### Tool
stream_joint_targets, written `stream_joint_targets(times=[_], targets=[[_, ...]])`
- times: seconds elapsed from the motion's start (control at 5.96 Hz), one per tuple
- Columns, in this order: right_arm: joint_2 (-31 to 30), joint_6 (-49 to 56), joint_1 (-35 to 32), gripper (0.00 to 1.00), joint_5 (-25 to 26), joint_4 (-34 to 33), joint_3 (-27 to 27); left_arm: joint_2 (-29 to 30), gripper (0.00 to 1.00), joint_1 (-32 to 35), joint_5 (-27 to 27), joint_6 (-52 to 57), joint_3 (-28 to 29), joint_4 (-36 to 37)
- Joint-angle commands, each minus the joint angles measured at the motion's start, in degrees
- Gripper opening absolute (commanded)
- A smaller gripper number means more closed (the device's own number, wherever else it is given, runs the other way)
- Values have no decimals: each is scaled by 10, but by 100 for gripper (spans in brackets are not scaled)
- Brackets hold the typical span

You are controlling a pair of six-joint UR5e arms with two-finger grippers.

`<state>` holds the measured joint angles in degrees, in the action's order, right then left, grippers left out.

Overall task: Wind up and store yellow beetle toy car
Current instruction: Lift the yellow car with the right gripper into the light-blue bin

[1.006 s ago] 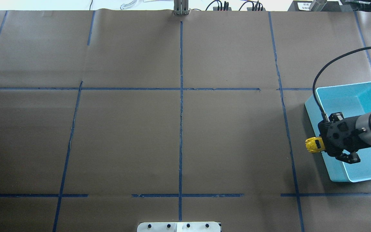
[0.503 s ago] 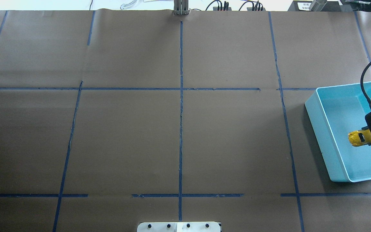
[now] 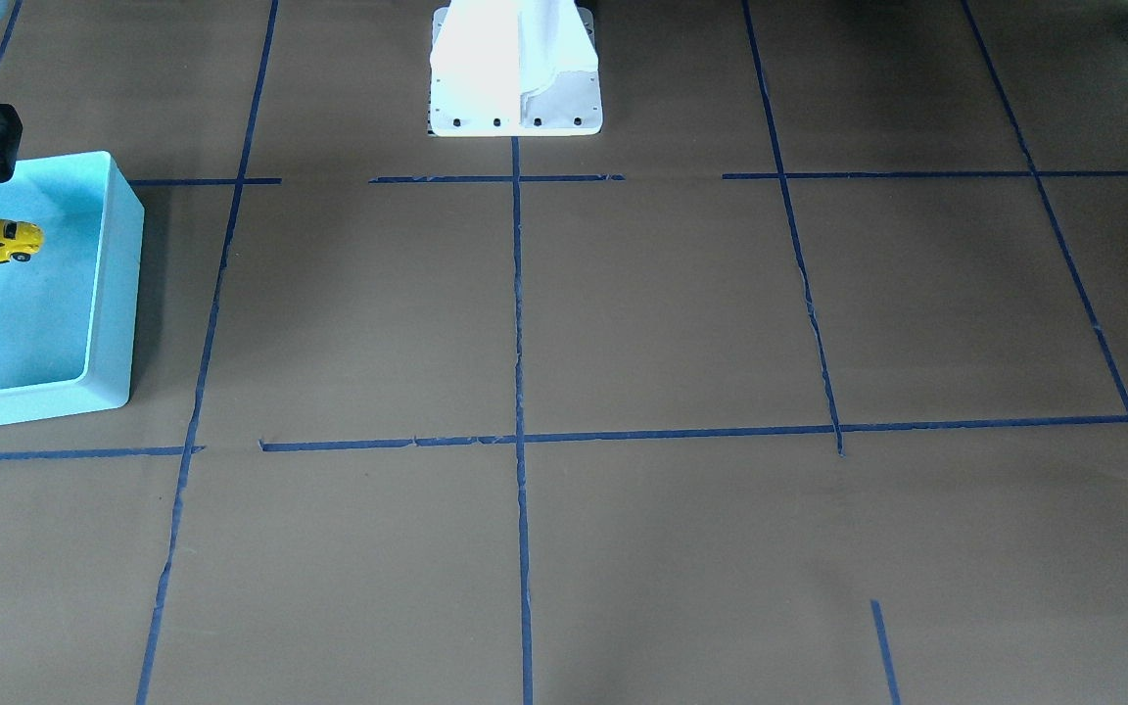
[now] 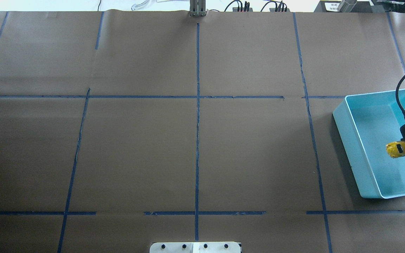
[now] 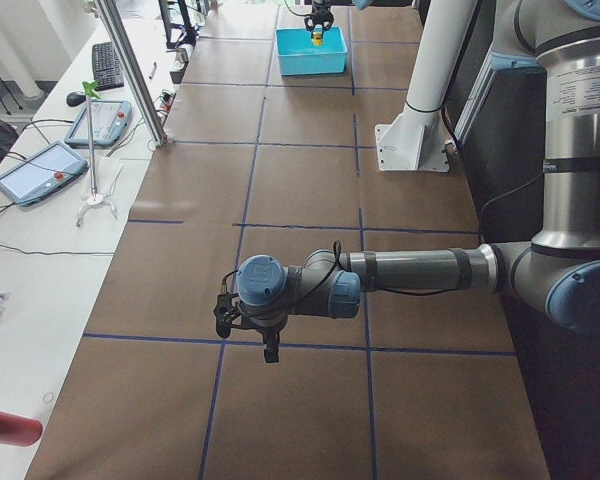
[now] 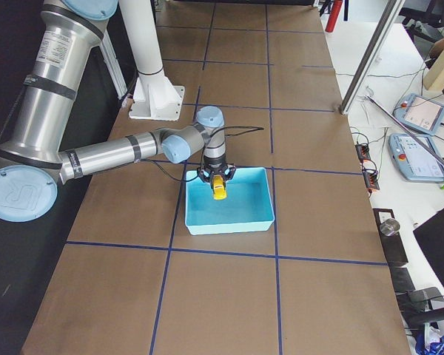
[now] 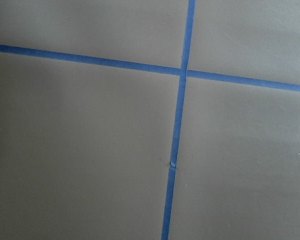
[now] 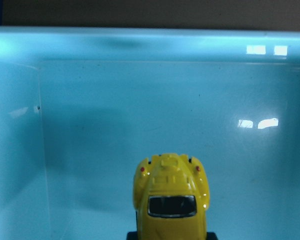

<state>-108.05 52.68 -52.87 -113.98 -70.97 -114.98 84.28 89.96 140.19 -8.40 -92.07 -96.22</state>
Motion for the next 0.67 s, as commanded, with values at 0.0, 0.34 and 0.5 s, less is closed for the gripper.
stream_joint_targets(times=[0.0, 0.34, 0.5], targets=[[44, -10, 3, 0, -2, 1, 43, 0, 100, -1, -1, 0, 0, 1], [60, -7, 29, 0, 4, 4, 69, 0, 100, -1, 0, 0, 0, 1], [67, -8, 30, 0, 5, 4, 84, 0, 100, -1, 0, 0, 0, 1]])
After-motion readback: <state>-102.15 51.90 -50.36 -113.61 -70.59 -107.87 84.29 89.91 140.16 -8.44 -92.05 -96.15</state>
